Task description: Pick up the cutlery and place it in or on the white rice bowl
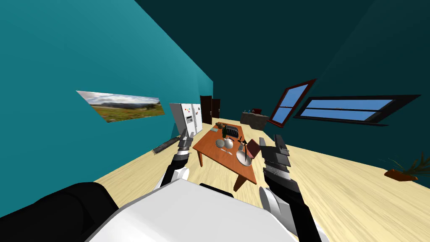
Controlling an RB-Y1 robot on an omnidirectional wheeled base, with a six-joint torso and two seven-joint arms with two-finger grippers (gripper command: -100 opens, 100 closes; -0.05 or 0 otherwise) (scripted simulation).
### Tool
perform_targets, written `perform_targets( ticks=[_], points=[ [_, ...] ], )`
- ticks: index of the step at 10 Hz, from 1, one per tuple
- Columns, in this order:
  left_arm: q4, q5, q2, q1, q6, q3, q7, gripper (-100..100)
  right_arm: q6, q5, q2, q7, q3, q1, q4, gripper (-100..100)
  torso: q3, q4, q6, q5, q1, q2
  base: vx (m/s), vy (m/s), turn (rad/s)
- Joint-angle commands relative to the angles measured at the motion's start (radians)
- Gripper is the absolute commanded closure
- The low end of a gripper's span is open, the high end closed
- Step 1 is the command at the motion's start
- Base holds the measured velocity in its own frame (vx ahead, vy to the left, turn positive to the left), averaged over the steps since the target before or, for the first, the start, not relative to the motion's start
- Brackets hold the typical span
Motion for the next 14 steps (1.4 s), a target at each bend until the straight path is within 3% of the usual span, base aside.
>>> perform_targets(
  ticks=[1,5,6,8,9,11,12,14],
  points=[
    [0.0,0.0,0.0,0.0,0.0,0.0,0.0,0,-0.007,0.008,-0.049,-0.002,0.003,-0.002,0.025,-100,0.0,0.0,0.0,0.0,0.0,0.0,-0.038,0.018,0.076],
    [0.0,0.0,0.0,0.0,0.0,0.0,0.0,0,-0.028,0.034,-0.163,-0.004,0.016,-0.007,0.116,-100,0.003,0.001,0.0,0.001,0.003,0.005,-0.072,0.045,0.106],
    [0.0,0.0,0.0,0.0,0.0,0.0,0.0,0,-0.028,0.034,-0.17,-0.004,0.016,-0.007,0.116,-100,0.002,0.001,0.0,0.001,0.003,0.004,-0.04,0.034,0.042],
    [0.0,0.0,0.0,0.0,0.0,0.0,0.0,0,-0.04,0.054,-0.233,-0.002,0.027,-0.011,0.183,-100,0.001,0.001,0.0,0.0,0.002,0.002,-0.04,0.032,0.13],
    [0.0,0.0,0.0,0.0,0.0,0.0,0.0,0,-0.04,0.054,-0.243,-0.002,0.027,-0.011,0.183,-100,0.002,0.001,0.0,0.0,0.002,0.003,-0.036,0.028,0.063],
    [0.0,0.0,0.0,0.0,0.0,0.0,0.0,0,-0.051,0.077,-0.31,0.002,0.043,-0.015,0.257,-100,0.001,0.001,0.0,0.0,0.002,0.002,-0.036,0.051,0.163],
    [0.0,0.0,0.0,0.0,0.0,0.0,0.0,0,-0.051,0.077,-0.32,0.002,0.043,-0.015,0.264,-100,0.001,0.001,0.0,0.001,0.003,0.003,-0.024,0.041,0.077],
    [0.0,0.0,0.0,0.0,0.0,0.0,0.0,0,-0.061,0.104,-0.394,0.01,0.062,-0.019,0.344,-100,0.001,0.0,0.0,0.0,0.002,0.001,-0.013,0.044,0.214]
  ],
)
